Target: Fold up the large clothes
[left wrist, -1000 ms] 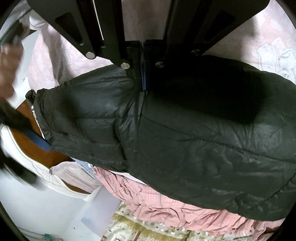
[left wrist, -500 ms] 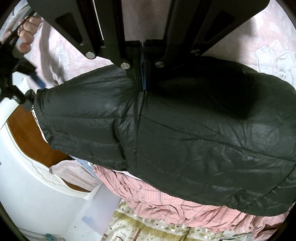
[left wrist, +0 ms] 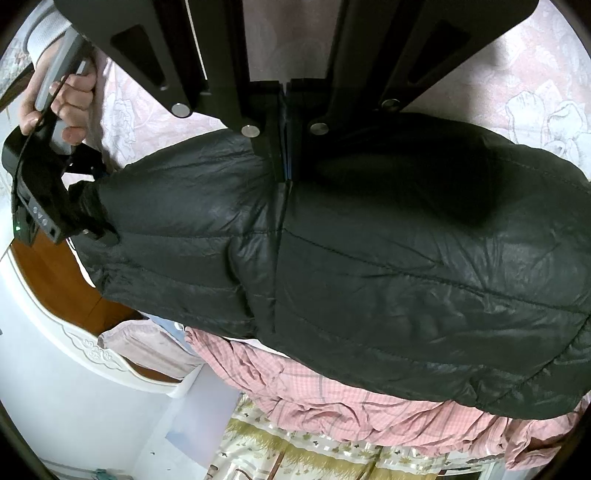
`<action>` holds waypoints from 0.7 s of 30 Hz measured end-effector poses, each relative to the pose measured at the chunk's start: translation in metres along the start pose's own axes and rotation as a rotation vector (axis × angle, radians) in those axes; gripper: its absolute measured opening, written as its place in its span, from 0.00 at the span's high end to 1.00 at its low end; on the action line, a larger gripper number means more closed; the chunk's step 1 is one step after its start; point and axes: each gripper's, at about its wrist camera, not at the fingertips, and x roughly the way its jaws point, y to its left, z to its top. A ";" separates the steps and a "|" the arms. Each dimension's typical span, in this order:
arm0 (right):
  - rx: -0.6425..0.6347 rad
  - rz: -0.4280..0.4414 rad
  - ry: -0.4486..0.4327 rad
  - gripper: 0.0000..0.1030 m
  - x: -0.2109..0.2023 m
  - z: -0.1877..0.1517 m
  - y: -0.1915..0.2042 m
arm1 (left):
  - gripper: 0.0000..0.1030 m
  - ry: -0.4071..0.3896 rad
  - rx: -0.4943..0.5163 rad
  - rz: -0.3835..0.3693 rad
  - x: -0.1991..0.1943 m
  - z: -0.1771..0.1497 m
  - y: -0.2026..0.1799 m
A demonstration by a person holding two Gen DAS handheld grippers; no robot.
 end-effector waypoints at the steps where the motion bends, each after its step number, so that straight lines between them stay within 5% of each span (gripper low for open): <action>1: -0.001 0.003 0.003 0.38 0.001 -0.001 0.001 | 0.96 -0.001 0.003 0.001 0.000 0.000 -0.001; 4: -0.060 -0.010 -0.011 0.65 -0.008 -0.002 0.010 | 0.97 -0.020 0.034 -0.002 -0.004 0.000 -0.007; 6: -0.129 -0.033 -0.036 0.70 -0.018 -0.004 0.022 | 0.92 -0.071 0.085 0.038 -0.016 -0.001 -0.016; 10: -0.157 -0.090 -0.030 0.73 -0.045 -0.004 0.025 | 0.48 -0.310 0.260 0.133 -0.071 -0.004 -0.038; 12: -0.264 -0.178 -0.073 0.73 -0.062 -0.002 0.030 | 0.36 -0.398 0.293 0.160 -0.103 0.005 -0.038; 16: -0.357 -0.270 -0.115 0.73 -0.079 0.012 0.028 | 0.15 -0.421 0.187 0.275 -0.139 0.024 -0.007; 21: -0.344 -0.313 -0.135 0.73 -0.088 0.025 0.016 | 0.12 -0.384 0.086 0.320 -0.138 0.024 0.046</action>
